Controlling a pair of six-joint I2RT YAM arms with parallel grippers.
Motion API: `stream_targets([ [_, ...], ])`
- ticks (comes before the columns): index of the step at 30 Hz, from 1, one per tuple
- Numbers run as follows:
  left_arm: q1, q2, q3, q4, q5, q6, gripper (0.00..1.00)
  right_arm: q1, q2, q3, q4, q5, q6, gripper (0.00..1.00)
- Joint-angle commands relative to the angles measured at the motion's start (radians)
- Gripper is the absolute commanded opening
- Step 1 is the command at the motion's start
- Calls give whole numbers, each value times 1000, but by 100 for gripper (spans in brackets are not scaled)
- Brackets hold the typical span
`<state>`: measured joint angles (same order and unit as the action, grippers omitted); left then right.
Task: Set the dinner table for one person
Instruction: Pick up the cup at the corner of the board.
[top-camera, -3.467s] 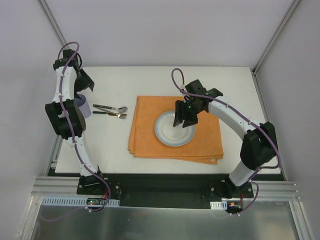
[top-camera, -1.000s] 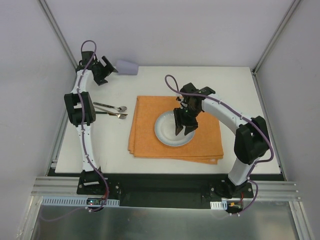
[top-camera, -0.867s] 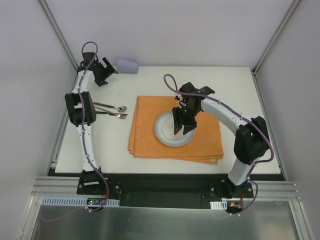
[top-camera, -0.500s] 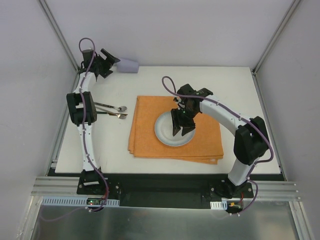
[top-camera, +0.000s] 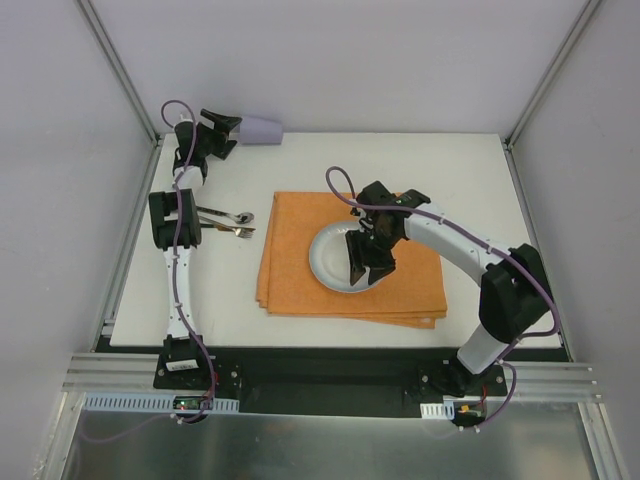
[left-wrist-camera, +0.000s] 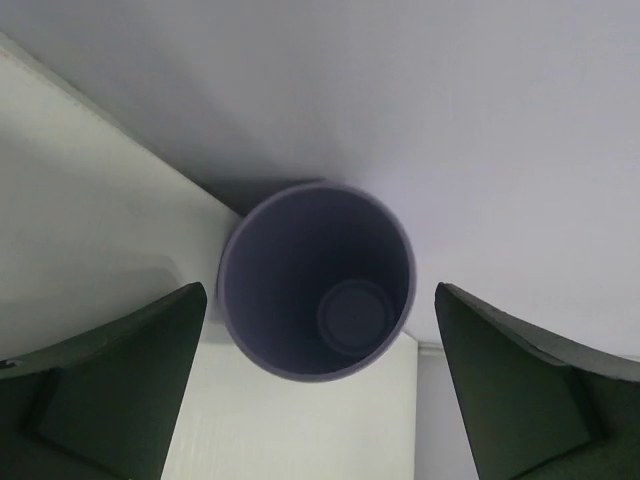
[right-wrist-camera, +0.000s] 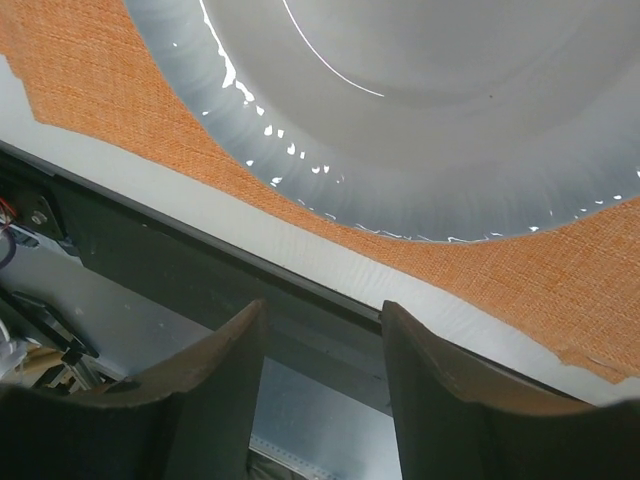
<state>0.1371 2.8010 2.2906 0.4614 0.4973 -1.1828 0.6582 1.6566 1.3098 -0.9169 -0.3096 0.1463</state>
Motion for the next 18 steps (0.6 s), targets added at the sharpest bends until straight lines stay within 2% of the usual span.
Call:
stream_targets([
  [1, -5, -4, -20, 154, 81, -67, 99, 6, -63, -26, 3, 32, 24, 52],
  [7, -7, -72, -120, 181, 118, -32, 99, 9, -57, -44, 19, 24, 32, 52],
  [13, -8, -11, 6, 218, 194, -115, 99, 18, -37, -26, 26, 18, 21, 52],
  [18, -14, -37, -46, 292, 204, -143, 99, 24, -29, -27, 29, 12, 16, 52],
])
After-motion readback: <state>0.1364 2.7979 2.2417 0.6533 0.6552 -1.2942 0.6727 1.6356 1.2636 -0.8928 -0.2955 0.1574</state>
